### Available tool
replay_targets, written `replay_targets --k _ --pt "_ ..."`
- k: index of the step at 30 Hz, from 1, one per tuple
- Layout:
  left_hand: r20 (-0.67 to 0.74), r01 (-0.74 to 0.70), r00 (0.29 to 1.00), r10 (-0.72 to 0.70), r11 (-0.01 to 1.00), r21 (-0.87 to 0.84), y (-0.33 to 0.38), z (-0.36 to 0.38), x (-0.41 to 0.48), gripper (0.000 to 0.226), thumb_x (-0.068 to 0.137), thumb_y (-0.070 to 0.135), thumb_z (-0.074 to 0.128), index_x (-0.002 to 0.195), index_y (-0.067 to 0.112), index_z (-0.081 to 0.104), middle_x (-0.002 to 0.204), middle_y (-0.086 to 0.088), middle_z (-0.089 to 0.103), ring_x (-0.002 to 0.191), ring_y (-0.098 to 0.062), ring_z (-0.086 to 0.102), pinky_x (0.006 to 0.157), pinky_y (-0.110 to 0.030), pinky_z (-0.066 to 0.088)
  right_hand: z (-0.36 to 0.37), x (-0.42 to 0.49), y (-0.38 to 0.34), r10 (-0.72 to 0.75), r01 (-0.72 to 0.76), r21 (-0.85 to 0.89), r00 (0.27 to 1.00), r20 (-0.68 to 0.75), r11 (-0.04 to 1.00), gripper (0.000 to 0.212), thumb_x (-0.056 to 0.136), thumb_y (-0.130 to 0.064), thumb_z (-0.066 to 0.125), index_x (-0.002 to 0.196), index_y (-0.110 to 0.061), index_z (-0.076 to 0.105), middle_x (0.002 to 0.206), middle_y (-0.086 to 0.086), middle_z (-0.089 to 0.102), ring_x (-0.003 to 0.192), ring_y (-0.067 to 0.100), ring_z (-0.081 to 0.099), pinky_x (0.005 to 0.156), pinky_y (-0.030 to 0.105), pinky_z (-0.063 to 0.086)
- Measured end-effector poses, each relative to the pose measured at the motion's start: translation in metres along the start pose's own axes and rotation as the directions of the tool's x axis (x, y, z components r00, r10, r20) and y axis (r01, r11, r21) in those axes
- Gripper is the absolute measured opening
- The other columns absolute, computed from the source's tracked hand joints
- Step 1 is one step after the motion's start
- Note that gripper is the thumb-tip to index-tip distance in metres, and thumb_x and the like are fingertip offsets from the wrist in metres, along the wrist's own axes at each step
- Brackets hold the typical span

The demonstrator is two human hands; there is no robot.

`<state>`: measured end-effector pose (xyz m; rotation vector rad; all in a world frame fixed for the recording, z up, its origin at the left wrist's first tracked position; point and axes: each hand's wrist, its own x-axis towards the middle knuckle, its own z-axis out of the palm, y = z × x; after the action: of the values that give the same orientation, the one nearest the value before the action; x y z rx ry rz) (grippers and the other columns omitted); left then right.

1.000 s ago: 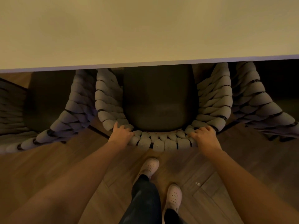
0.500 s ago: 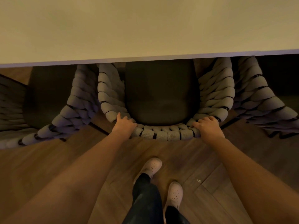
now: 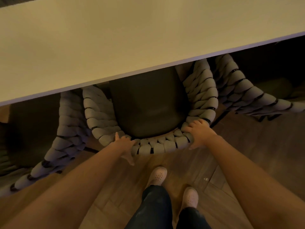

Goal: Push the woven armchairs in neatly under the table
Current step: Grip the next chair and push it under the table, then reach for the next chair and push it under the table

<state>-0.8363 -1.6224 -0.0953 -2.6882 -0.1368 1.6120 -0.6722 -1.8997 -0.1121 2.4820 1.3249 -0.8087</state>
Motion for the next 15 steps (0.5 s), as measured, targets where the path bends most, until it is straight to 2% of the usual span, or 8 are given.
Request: replay_targets --k 3,6,9,15 --pt "-0.030 -0.103 0.995 0.099 0.967 -0.233 0.027 -0.034 -0.001 0.106 0.077 0.077 0.055 0.156 0.028 0.004 0.162 -0.007 0.010 0.149 -0.028 0.006 0.118 -0.054 -0.005 0.002 -0.016 0.007 0.013 0.003 0.188 0.997 -0.081 0.982 0.094 0.076 -0.069 0.061 0.152 -0.031 0.022 0.158 0.004 0.023 0.148 0.026 0.009 0.121 0.046 0.001" --pt "-0.251 -0.252 0.952 0.173 0.909 -0.331 0.083 -0.076 0.008 0.092 0.083 0.078 0.042 0.155 0.030 0.012 0.162 -0.005 0.014 0.149 -0.024 0.008 0.120 -0.051 -0.001 0.004 -0.046 0.034 0.111 -0.047 0.348 0.980 -0.168 0.936 0.092 0.080 -0.069 0.057 0.153 -0.032 0.015 0.162 0.002 0.013 0.149 0.021 0.003 0.120 0.041 0.000" --pt "-0.433 -0.337 0.874 0.220 0.917 -0.214 0.145 -0.111 0.020 0.082 0.089 0.072 0.039 0.154 0.028 0.018 0.161 -0.004 0.016 0.149 -0.022 0.007 0.119 -0.052 -0.001 0.007 -0.075 0.084 0.243 -0.151 0.409 0.953 -0.183 0.900 0.094 0.081 -0.069 0.057 0.154 -0.030 0.014 0.162 0.003 0.011 0.150 0.021 0.002 0.120 0.038 -0.001" --pt "-0.597 -0.314 0.758 0.262 0.949 0.018 0.278 -0.175 0.041 0.077 0.090 0.065 0.046 0.153 0.025 0.025 0.163 -0.008 0.006 0.150 -0.026 -0.001 0.120 -0.053 0.000 0.013 -0.151 0.215 0.405 -0.280 0.421 0.881 -0.244 0.863 0.089 0.082 -0.060 0.063 0.153 -0.027 0.020 0.160 0.006 0.018 0.148 0.026 0.012 0.119 0.041 0.010"
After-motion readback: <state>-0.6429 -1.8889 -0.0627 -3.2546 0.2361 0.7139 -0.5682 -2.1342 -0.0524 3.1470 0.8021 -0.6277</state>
